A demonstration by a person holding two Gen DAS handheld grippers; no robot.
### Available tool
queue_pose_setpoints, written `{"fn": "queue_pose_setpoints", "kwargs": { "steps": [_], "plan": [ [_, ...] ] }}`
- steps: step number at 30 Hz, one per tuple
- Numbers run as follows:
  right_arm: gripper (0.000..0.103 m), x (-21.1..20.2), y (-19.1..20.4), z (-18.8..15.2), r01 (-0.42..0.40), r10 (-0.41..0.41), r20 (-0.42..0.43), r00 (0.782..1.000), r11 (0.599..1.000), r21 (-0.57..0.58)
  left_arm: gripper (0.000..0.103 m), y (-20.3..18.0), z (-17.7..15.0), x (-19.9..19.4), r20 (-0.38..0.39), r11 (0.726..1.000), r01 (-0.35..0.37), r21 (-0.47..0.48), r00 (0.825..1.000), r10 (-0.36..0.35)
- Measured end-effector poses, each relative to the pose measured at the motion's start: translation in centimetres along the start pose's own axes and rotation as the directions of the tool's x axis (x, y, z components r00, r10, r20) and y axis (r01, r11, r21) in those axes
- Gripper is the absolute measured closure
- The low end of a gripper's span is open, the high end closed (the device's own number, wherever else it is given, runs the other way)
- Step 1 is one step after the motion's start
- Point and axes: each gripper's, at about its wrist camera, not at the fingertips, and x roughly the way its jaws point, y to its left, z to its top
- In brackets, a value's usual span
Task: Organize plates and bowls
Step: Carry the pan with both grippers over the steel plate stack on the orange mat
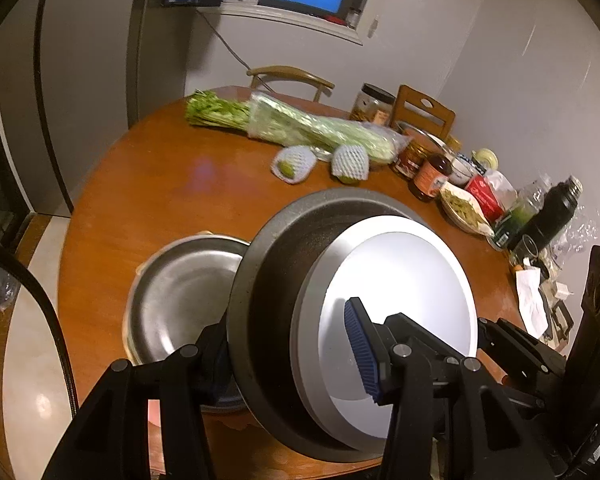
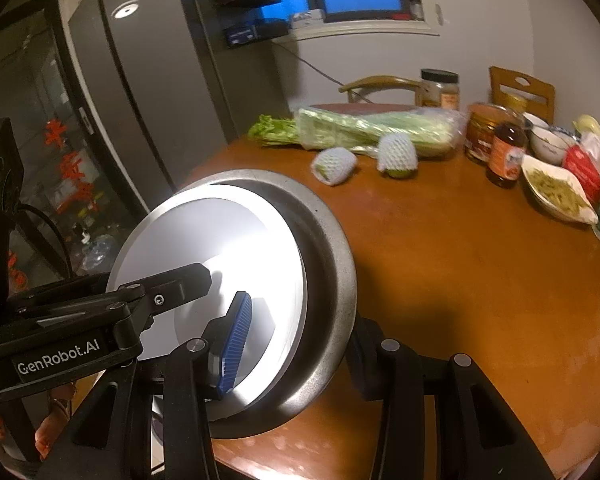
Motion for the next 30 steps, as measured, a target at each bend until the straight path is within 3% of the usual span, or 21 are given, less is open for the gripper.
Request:
{"fn": "queue_pose_setpoints", "kwargs": {
  "steps": [9, 16, 30],
  "plan": [
    [0.058, 1.9, 2.9, 2.1, -0.026, 0.026, 0.000, 1.000, 0.998, -0.059, 0.052, 3.5, 1.2, -0.6, 0.020, 0.998, -0.030, -0.046, 0.999, 0.031],
    [0.058, 5.2, 4.6, 2.1, -0.049, 0.044, -0.051, 0.998, 0.994, -0.094, 0.053, 6.5, 0.6, 1.1, -0.019, 0.994, -0.060, -0.087, 0.998, 0.059],
    [0.058, 8.1, 5.2, 1.4, -0.060, 0.048, -0.109, 0.993, 0.992, -0.109, 0.053, 7.9, -0.2, 2.6, -0.043, 0.993, -0.080, -0.087, 0.996, 0.077]
  ]
}}
